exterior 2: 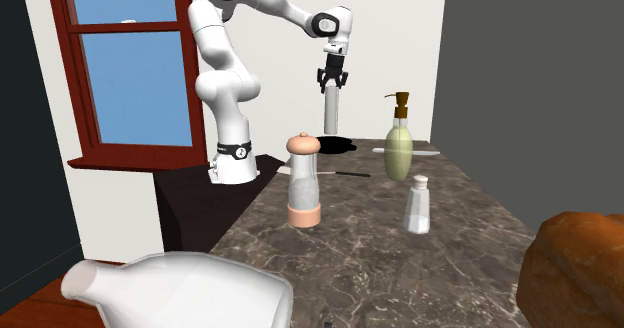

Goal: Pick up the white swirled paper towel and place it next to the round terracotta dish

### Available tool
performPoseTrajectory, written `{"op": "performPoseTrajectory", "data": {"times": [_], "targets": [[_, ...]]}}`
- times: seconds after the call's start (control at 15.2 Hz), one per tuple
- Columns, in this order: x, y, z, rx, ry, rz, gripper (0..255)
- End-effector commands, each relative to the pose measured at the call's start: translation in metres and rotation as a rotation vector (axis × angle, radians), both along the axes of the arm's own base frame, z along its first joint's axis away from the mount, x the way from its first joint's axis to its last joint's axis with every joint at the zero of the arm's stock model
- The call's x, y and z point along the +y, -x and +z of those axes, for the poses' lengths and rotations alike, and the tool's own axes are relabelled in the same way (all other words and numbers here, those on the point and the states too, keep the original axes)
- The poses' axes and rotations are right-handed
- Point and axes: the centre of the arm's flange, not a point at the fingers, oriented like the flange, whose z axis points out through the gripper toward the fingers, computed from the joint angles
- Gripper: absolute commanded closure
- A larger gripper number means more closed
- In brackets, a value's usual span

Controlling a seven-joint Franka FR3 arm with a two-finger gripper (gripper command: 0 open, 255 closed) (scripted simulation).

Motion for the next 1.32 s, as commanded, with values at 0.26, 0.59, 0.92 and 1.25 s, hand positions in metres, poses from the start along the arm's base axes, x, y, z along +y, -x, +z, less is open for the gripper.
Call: {"op": "performPoseTrajectory", "data": {"times": [0.26, 0.59, 0.92, 1.25], "targets": [[-0.001, -0.001, -0.031, 0.0, 0.0, 0.0, 255], [-0.001, -0.001, -0.041, 0.0, 0.0, 0.0, 255], [0.0, -0.001, -0.041, 0.0, 0.0, 0.0, 0], [0.0, -0.001, -0.041, 0.0, 0.0, 0.0, 0]]}}
